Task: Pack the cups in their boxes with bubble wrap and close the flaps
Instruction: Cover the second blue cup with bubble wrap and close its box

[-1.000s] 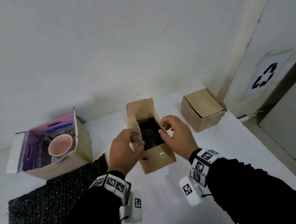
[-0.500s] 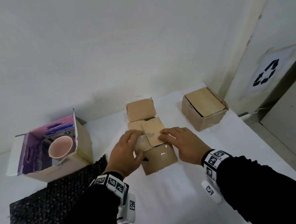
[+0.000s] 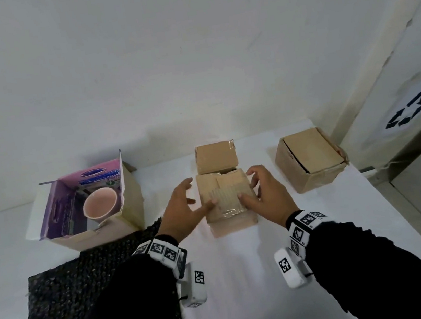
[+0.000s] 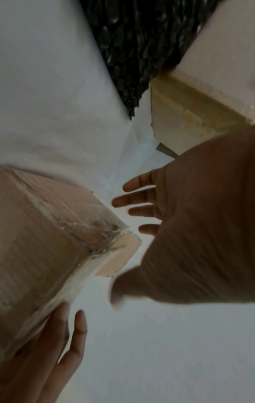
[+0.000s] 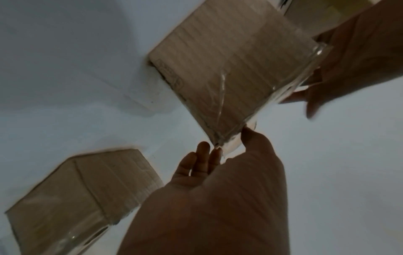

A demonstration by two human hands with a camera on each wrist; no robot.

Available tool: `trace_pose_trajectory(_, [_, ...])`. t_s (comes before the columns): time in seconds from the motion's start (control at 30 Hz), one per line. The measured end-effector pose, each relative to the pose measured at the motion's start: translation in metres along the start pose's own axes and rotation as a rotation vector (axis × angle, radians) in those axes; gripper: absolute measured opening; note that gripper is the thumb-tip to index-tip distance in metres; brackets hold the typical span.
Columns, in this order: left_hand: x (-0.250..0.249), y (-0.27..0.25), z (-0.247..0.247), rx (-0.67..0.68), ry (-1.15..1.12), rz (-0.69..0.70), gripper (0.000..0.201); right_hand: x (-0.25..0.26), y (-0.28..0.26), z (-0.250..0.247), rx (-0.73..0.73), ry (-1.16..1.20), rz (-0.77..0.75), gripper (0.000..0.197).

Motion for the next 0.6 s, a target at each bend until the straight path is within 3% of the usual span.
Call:
trace_pose_trajectory(0.07, [0.003,0.003,0.006,0.094,0.046,-0.048,0.082,-0.008,0.01,0.007,0.001,0.069,0.113,0.059])
trace_pose_trajectory(0.17, [0.003,0.002,0.011,0.181,-0.013,-0.111,0.071,-0.015,0.039,0.014,0.031,0.117,0.288,0.061])
trace_pose_trajectory(0.27, [0.001,-0.003,0.013,0.225,-0.106,-0.158,0.072,-0.003,0.072,0.016,0.082,0.398,0.403,0.062])
trace_pose_trajectory(0.43, [-0.002,-0.009,0.013,0.221,-0.19,-0.203,0.073,0.033,0.126,0.007,0.049,0.443,0.337,0.048])
trace_pose_trajectory(0.6, [-0.002,-0.01,0.014,0.215,-0.208,-0.233,0.068,0.063,0.131,0.0,0.157,0.462,0.179,0.018])
Point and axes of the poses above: each hand's wrist, its own y-axis towards the middle knuckle, its own z-axis out of the palm, x = y × z, the point moved 5 cm from there along y, towards the middle knuckle, and after that the axes turned 13 degrees about y, right-handed, at the moved point
